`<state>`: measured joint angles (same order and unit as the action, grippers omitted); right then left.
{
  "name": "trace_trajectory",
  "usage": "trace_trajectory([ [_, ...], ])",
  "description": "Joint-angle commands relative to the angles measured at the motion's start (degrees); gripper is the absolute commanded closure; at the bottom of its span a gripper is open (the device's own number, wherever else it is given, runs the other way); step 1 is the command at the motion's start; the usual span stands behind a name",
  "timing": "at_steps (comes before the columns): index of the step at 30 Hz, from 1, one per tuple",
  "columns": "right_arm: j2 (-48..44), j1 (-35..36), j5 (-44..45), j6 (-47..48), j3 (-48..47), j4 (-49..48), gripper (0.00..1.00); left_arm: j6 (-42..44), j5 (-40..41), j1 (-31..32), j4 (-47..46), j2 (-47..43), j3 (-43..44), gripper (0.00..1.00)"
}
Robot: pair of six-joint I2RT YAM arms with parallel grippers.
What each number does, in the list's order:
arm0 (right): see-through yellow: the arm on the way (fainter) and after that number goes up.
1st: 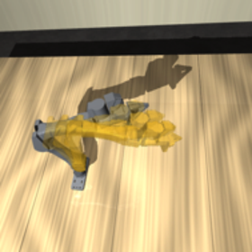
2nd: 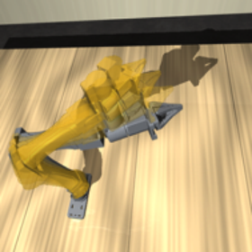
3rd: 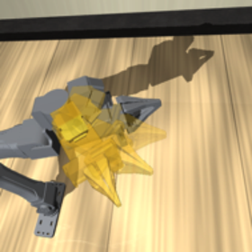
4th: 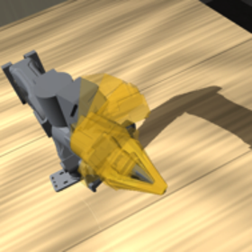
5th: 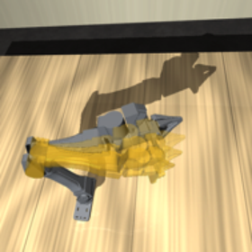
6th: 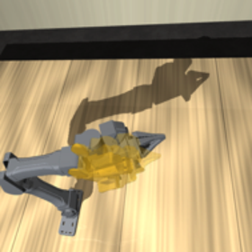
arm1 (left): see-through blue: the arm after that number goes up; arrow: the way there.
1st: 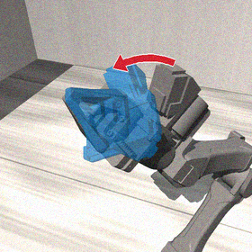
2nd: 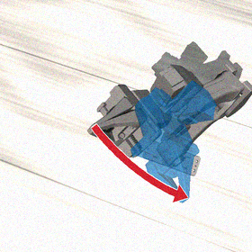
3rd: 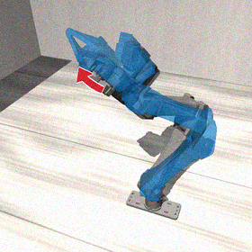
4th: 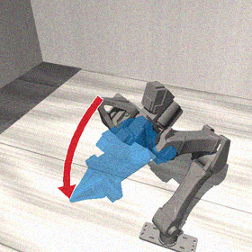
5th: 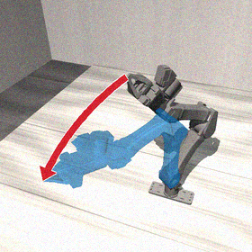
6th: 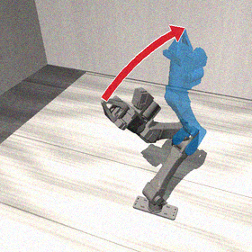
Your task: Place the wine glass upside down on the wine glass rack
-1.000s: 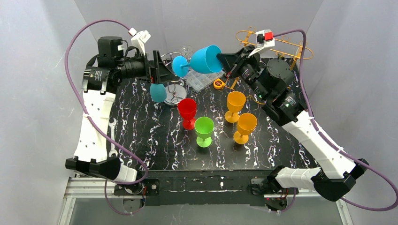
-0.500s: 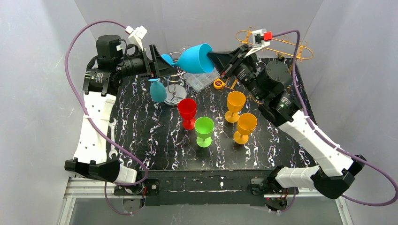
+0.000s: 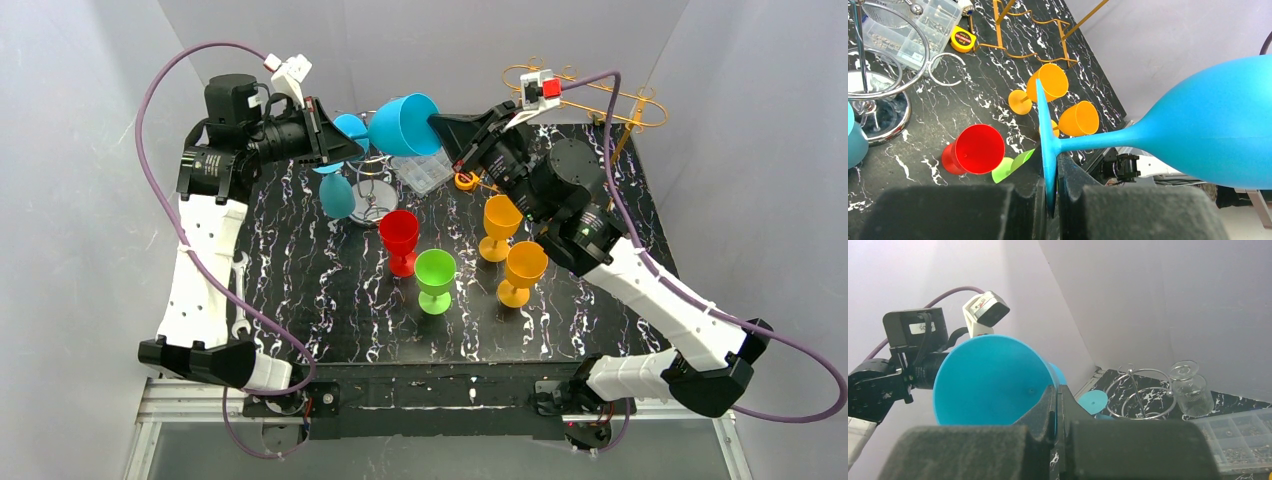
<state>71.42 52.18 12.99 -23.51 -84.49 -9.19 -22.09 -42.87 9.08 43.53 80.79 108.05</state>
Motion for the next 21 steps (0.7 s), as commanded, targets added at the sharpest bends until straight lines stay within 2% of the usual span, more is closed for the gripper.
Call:
trace_trajectory([
  [1,0.6,1.7,-0.3,1.2,-0.2,-2.9,0.99,-2.4,-4.5,0.3,-1.9,-0.7,2.5,1.0],
  [7,-0.8,2.0,2.4,3.9,-0.6,-1.8,0.99,-2.7,-5.4,0.1,-2.2,-0.3,3.9,1.0],
  [9,-2.1,2.0,3.6,5.5,-0.7,-0.7,0.99,-2.9,-5.6,-0.1,-2.0,-0.4,4.2,0.76],
  [11,-3.7,2.0,5.2,6.8,-0.2,-0.4,0.99,-3.3,-5.6,-0.9,-2.0,-0.7,4.3,0.61],
  [12,-4.5,2.0,5.8,7.3,0.1,-0.5,0.99,-3.7,-5.8,-1.3,-2.0,-0.7,4.3,0.47],
  [13,-5.0,2.0,6.2,7.6,0.3,-0.6,0.99,-4.0,-6.2,-1.8,-2.0,-0.6,4.3,0.44],
  [16,-5.7,2.1,6.1,7.5,0.4,-0.8,0.99,-5.3,-7.6,-2.9,-2.7,-0.7,3.7,0.37],
  [18,-5.7,2.0,5.2,6.9,0.2,-0.9,0.99,-6.2,-8.6,-3.4,-4.0,-0.9,3.2,0.37],
  [19,-5.6,2.0,5.0,6.5,0.2,-1.1,0.99,-6.6,-9.1,-3.5,-4.7,-1.0,2.8,0.39],
  [21,-5.5,2.0,4.9,6.3,0.4,-1.5,0.99,-7.0,-9.7,-3.8,-5.8,-1.2,2.3,0.5],
])
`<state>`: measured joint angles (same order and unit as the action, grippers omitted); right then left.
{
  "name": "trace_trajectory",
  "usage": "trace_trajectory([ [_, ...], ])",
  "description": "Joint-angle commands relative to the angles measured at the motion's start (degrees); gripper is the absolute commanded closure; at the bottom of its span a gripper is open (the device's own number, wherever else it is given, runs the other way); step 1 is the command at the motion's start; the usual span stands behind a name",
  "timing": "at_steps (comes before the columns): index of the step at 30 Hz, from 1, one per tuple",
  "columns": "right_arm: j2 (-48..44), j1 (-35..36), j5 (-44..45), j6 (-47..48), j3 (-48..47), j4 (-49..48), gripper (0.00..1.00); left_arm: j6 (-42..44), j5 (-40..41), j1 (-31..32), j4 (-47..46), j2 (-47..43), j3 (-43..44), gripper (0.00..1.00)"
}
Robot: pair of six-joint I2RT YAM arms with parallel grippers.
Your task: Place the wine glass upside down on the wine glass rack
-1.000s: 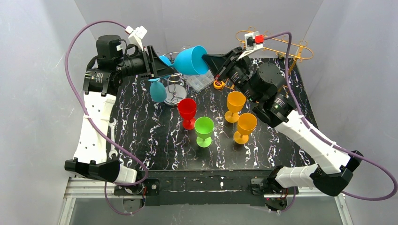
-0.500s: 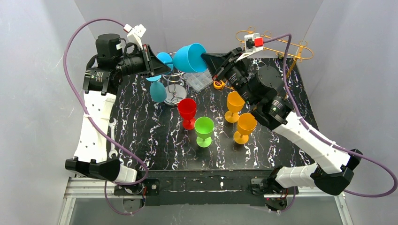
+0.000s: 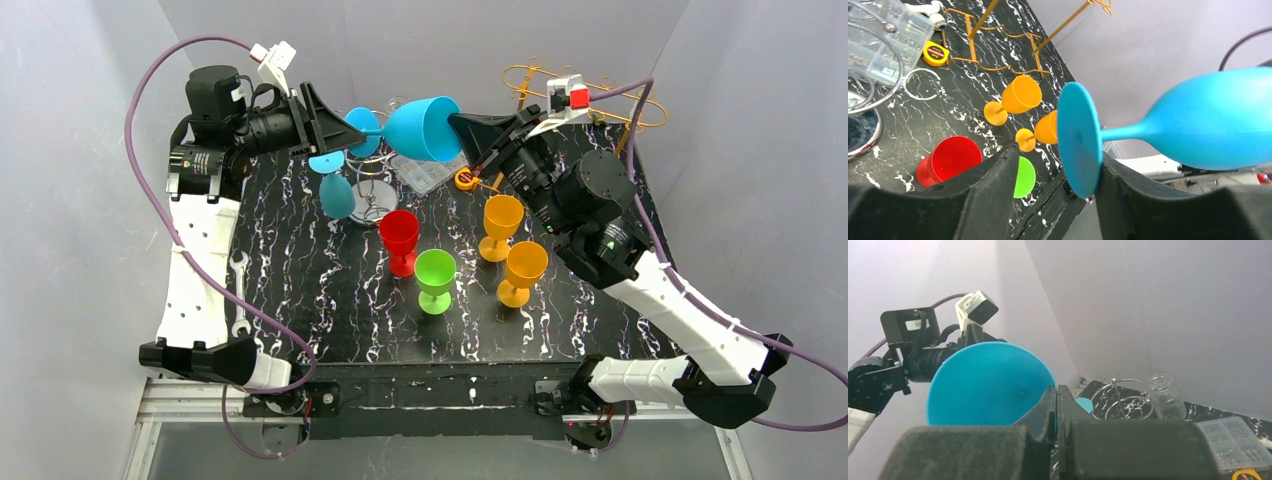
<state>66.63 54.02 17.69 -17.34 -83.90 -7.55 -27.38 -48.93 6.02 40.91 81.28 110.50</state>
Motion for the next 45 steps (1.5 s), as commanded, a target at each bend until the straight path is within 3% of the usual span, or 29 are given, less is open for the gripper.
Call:
trace_trajectory([
  [1,-0.6,0.2,0.2,0.1,-0.1,-3.3,0.99,-1.7,-3.8,-0.8,-3.2,-1.7,-0.3,0.55],
  [9,0.6,0.2,-1.2,-0.7,0.6,-3.4,0.99,-0.5,-2.7,-0.9,-4.6,-2.3,-0.7,1.0],
  [10,0.8,0.2,-1.4,-0.8,0.6,-3.3,0.94,0.1,-2.3,-0.9,-4.5,-2.3,-0.5,1.0],
  [15,1.2,0.2,-2.3,-1.0,-1.1,3.0,0.38,8.5,-2.0,-0.9,-4.4,-2.5,2.2,1.0],
  [20,2.6,0.2,-4.5,3.0,-6.2,19.0,0.21,20.9,-1.1,-0.9,-6.3,-5.0,2.3,1.0],
  [25,-4.3,0.2,-1.8,3.7,0.9,25.0,0.02,26.9,-2.7,-0.9,-10.5,-7.3,1.3,1.0],
  [28,-7.7,0.2,1.1,4.7,3.3,28.5,0.02,31.1,-5.0,-0.9,-11.7,-8.0,1.5,1.0],
  [31,-6.7,0.2,5.7,5.5,1.6,33.8,0.02,28.2,-4.9,-0.9,-20.6,-10.3,-1.8,1.0],
  [35,-4.2,0.1,8.8,7.1,-1.9,38.6,0.02,27.9,-7.4,-0.9,-22.2,-10.8,-1.9,1.0],
  [45,-1.2,0.1,8.3,9.0,-7.6,39.7,0.02,44.6,-9.3,-0.9,-20.0,-14.9,-7.1,1.0],
])
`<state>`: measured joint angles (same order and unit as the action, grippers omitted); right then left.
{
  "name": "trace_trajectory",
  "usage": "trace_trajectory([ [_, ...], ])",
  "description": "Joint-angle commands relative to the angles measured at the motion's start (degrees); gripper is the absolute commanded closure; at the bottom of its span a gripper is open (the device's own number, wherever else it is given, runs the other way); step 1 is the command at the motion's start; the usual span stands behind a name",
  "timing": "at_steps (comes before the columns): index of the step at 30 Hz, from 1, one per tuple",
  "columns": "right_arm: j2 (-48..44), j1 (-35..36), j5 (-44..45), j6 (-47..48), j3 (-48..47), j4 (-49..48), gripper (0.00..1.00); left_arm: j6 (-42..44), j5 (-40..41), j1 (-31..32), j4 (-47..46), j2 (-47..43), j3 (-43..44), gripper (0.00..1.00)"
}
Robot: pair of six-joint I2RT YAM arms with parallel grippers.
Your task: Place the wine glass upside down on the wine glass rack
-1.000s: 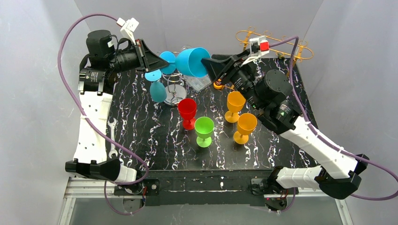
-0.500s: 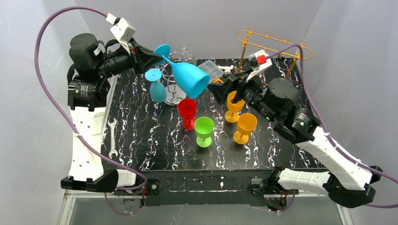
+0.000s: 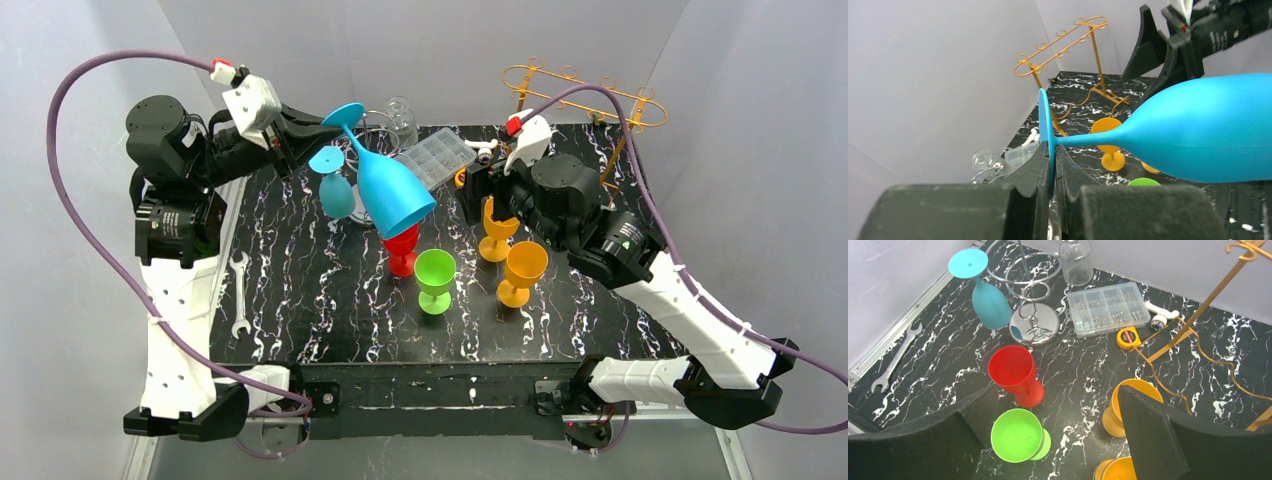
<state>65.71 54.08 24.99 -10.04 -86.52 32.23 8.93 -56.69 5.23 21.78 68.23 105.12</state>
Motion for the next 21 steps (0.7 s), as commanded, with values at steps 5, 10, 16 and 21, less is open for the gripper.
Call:
trace_trajectory([
  [5,1.1,0.1,-1.3,2.5,-7.8,2.0,0.02,16.1,-2.9,-0.1,-1.3,-4.0,-5.1,1.0],
  [10,0.8,0.1,-9.8,4.1,-8.8,-1.7,0.02,24.8,-7.8,-0.1,-2.4,-6.7,-8.9,1.0],
  [16,2.0,0.1,-20.4,4.0,-11.3,-5.4,0.02,34.0,-10.4,0.1,-2.5,-8.9,-11.8,1.0],
  [21,3.3,0.1,-27.2,2.2,-13.2,-6.5,0.02,37.0,-10.0,0.4,-2.5,-10.6,-13.4,1.0],
])
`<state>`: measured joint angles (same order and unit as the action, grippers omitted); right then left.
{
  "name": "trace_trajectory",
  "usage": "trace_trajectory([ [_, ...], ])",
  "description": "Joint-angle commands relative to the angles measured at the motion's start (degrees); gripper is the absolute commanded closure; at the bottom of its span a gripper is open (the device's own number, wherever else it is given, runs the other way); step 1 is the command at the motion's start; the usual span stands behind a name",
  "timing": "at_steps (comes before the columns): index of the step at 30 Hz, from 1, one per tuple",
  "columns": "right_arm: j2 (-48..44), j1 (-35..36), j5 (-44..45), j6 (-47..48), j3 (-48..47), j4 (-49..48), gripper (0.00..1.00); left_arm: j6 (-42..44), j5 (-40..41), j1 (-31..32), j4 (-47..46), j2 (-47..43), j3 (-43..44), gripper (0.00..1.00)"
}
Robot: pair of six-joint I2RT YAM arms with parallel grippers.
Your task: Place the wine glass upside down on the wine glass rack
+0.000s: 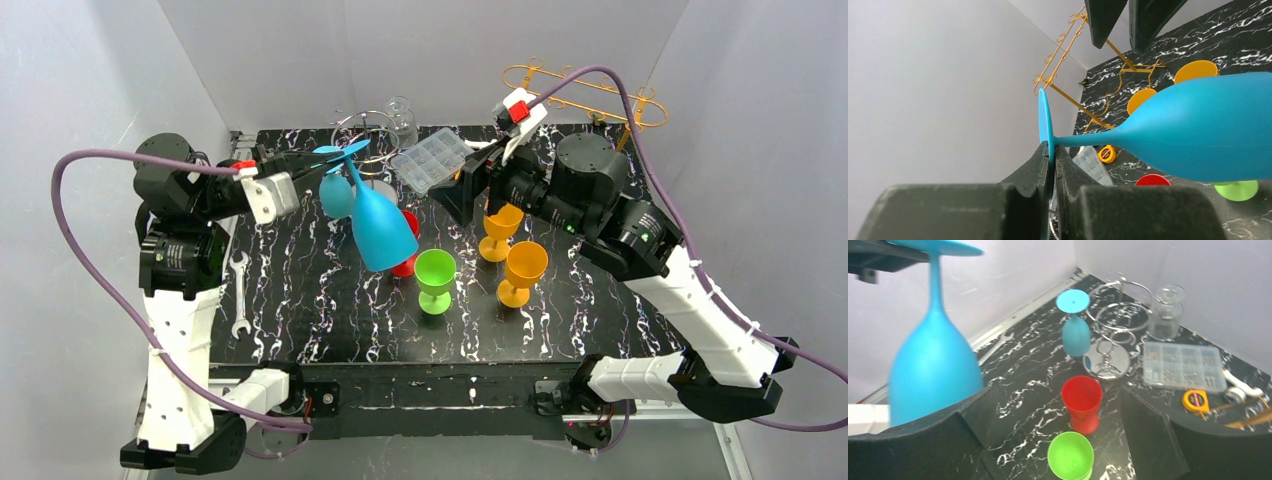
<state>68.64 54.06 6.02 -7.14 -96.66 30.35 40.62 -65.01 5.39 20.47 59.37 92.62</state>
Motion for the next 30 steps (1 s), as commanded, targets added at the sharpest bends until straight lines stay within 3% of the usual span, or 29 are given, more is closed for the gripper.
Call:
trace_trajectory([
  [1,0.7,0.1,-9.6,-1.3,-3.1,-5.1,0.02,7.0,-1.8,0.2,-1.2,-2.4,-1.6,1.0],
  [6,2.6,0.1,-18.5,-6.0,-1.8,-10.0,0.02,16.4,-2.7,0.2,-1.2,-4.9,-4.8,1.0],
  [11,2.8,0.1,-27.2,-11.9,4.9,-22.9,0.02,24.5,-3.4,0.3,-1.5,-6.5,-6.2,1.0],
  [16,3.3,0.1,-28.0,-16.1,13.3,-33.9,0.02,24.7,-1.5,0.4,-3.2,-7.1,-6.0,1.0],
  [22,7.1,2.5,-31.0,-20.1,17.1,-43.8,0.02,24.5,-0.5,0.8,-4.4,-6.7,-6.4,1.0],
  [25,12.8,6.7,-30.3,-17.9,13.6,-41.1,0.02,23.9,-0.1,1.0,-4.8,-6.8,-6.2,1.0],
  [30,14.7,8.0,-29.8,-17.6,14.3,-45.5,0.02,22.9,0.8,1.0,-5.3,-7.3,-6.4,1.0],
])
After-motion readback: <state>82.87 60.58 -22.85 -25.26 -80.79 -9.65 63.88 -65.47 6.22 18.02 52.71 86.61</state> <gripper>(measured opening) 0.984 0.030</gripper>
